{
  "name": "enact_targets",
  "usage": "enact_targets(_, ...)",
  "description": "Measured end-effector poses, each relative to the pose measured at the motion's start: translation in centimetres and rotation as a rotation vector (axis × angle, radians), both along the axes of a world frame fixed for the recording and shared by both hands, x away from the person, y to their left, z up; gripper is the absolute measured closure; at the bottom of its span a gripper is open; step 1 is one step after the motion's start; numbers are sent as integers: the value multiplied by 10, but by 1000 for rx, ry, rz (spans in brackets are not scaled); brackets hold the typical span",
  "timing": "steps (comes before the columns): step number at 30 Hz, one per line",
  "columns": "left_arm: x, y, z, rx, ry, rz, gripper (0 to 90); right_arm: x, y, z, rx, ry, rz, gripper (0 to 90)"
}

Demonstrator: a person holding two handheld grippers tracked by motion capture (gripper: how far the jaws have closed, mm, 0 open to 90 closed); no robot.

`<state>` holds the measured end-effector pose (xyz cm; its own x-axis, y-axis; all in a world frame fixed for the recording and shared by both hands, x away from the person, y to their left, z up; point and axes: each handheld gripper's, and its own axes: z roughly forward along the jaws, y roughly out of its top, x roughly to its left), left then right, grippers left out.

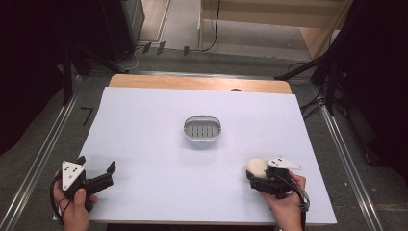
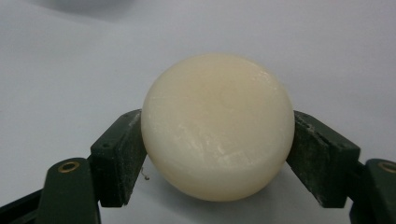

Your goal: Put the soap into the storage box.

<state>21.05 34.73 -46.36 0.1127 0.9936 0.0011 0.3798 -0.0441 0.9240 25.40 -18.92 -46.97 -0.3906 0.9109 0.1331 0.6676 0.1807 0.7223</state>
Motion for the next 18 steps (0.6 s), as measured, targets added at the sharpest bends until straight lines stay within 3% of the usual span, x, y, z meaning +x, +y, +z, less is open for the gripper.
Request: enact_targets(18, -1, 1, 0, -5, -2, 4, 0, 15, 18, 14, 3, 5, 41, 253)
